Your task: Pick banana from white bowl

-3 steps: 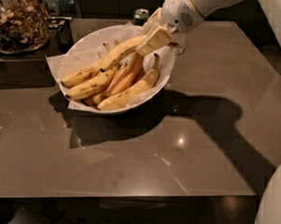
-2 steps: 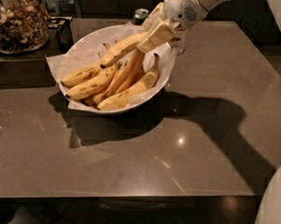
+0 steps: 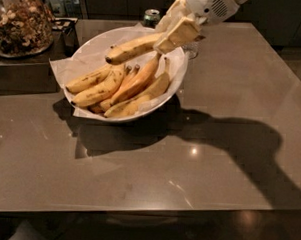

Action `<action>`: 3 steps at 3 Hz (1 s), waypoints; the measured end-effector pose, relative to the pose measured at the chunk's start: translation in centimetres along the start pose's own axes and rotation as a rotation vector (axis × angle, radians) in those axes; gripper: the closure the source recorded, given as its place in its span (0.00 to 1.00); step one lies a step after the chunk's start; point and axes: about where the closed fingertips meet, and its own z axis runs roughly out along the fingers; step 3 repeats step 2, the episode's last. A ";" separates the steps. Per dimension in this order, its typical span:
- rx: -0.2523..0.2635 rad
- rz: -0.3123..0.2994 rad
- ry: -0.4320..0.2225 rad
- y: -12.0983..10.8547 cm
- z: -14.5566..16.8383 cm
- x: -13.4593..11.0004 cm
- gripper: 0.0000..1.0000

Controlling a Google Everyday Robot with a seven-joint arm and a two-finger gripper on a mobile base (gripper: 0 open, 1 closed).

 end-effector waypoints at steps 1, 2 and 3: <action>0.062 0.010 -0.021 3.9 -3.0 -0.3 1.00; 0.055 0.014 -0.024 4.2 -3.2 -0.3 1.00; 0.055 0.014 -0.024 4.2 -3.2 -0.3 1.00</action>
Offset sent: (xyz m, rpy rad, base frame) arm -0.0422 -0.0220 0.0155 0.0259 -0.0341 -0.0569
